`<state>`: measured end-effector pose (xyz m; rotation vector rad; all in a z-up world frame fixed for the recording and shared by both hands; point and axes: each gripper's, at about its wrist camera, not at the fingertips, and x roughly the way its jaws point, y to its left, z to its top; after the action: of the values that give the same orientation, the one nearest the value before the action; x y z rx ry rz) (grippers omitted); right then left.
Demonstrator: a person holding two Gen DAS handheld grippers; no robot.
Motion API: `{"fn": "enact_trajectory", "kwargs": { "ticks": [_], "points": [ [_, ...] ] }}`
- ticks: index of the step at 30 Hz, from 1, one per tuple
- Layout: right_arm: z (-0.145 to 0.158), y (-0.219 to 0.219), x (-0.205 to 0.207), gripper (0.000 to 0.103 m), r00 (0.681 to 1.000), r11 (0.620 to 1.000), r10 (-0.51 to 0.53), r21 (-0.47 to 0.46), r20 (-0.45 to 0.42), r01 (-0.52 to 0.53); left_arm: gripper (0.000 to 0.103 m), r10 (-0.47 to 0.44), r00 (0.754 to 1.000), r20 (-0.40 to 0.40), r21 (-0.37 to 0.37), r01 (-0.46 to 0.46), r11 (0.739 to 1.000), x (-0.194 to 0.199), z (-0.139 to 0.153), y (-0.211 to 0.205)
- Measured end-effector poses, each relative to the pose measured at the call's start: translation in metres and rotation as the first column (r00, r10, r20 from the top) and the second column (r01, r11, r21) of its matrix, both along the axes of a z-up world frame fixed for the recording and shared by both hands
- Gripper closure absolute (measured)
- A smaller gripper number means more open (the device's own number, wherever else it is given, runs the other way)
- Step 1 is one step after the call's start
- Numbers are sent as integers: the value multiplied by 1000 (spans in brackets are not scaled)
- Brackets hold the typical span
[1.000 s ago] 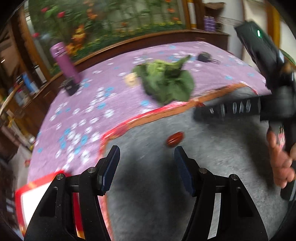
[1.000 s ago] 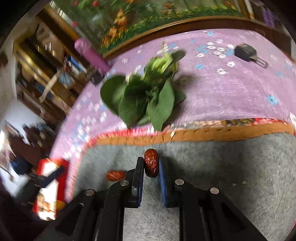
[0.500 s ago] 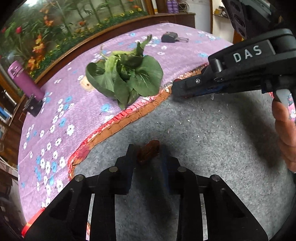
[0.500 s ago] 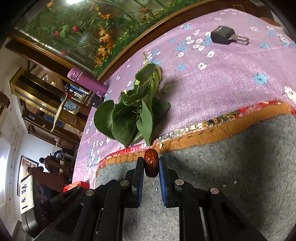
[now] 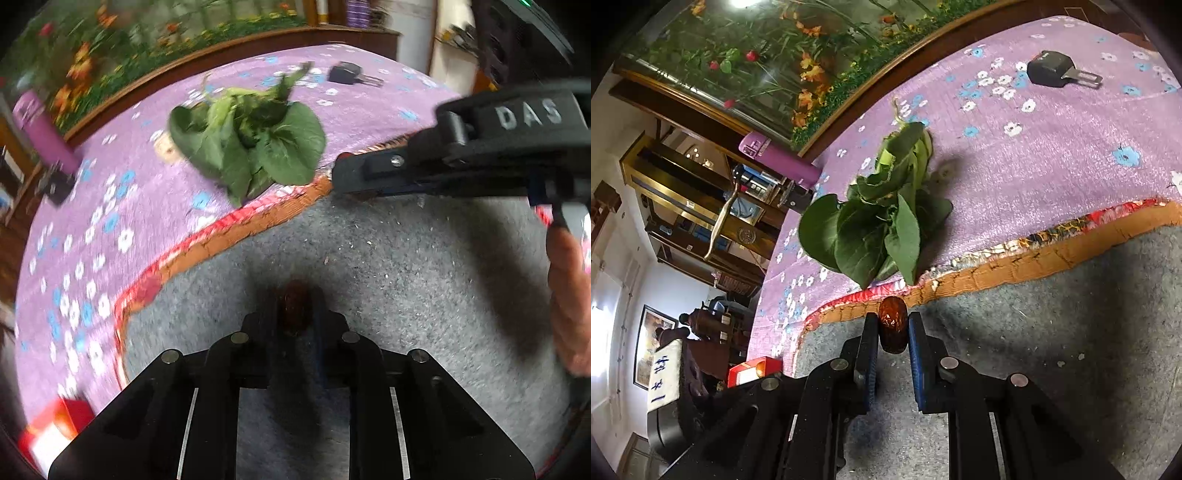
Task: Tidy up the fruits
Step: 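Grasp a red date on the grey mat with the left tool while the right grasps another, then carry both red dates into the white tray and open both tools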
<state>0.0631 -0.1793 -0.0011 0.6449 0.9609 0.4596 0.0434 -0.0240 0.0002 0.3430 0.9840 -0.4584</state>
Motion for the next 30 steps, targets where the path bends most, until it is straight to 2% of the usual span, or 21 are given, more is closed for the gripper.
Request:
{"fn": "enact_trajectory", "kwargs": {
  "ticks": [5, 9, 14, 19, 21, 25, 30],
  "points": [
    [6, 11, -6, 88, 999, 999, 32, -29, 38, -31, 88, 104, 994, 14, -98, -102, 990, -17, 12, 14],
    [8, 21, -8, 88, 997, 997, 54, -54, 55, -51, 88, 211, 976, 54, -187, -198, 962, -46, 29, 34],
    [12, 32, -14, 88, 992, 993, 71, -99, 107, -61, 88, 318, 941, 120, -244, -282, 928, -96, 50, 65],
    [19, 42, -26, 88, 977, 986, 76, -158, 201, -44, 87, 403, 892, 205, -273, -344, 899, -149, 73, 103],
    [19, 44, -28, 88, 975, 986, 75, -160, 209, -41, 87, 426, 874, 235, -275, -361, 891, -165, 80, 118],
    [16, 52, -40, 88, 979, 988, 64, -149, 193, -36, 87, 492, 822, 289, -287, -416, 863, -191, 93, 154],
    [30, 81, -67, 88, 966, 988, 120, -125, 227, -94, 87, 565, 756, 331, -312, -477, 821, -208, 105, 194]
  ]
}}
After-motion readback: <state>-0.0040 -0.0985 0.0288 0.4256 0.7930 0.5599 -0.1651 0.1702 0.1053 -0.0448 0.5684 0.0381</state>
